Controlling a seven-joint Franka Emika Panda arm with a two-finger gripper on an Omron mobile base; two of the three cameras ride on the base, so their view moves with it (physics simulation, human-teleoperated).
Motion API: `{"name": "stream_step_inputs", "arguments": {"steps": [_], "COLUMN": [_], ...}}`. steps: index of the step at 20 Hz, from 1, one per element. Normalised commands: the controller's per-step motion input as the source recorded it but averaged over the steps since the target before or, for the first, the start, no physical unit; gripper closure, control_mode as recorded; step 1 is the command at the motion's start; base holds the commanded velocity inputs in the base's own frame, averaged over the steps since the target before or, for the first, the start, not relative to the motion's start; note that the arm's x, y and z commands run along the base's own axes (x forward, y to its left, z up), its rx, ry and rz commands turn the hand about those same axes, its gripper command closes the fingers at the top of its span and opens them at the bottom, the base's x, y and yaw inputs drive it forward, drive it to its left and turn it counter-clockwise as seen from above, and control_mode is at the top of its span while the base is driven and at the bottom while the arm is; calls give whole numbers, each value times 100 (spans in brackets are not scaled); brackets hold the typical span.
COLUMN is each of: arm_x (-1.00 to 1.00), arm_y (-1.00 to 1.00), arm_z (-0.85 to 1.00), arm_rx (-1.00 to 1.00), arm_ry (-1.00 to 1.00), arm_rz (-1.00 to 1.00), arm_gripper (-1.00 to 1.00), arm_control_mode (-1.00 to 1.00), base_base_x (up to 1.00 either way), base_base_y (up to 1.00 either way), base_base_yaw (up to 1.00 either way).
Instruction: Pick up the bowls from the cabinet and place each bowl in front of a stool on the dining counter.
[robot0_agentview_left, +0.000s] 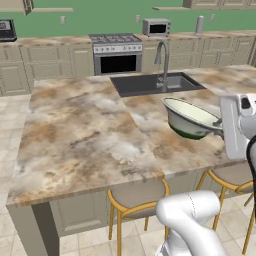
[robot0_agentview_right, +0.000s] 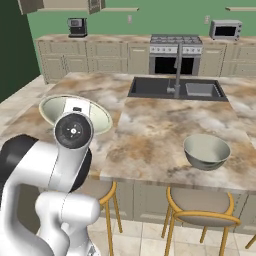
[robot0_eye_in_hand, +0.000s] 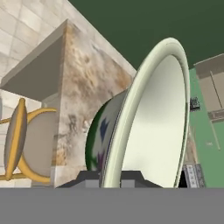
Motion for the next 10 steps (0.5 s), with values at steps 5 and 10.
{"name": "stream_step_inputs", "arguments": {"steps": [5, 10], "arm_x": [31, 28], "arm_y": [3, -4], "arm_z": [-31, -73], "arm_rx": [-23, -10], "arm_ry": [15, -5], "arm_rz": [7, 5], "arm_gripper": [100, 100], "arm_control_mode": [-100, -100], "base_base_x": [0, 0], "base_base_y": [0, 0], "base_base_yaw": [0, 0]}}
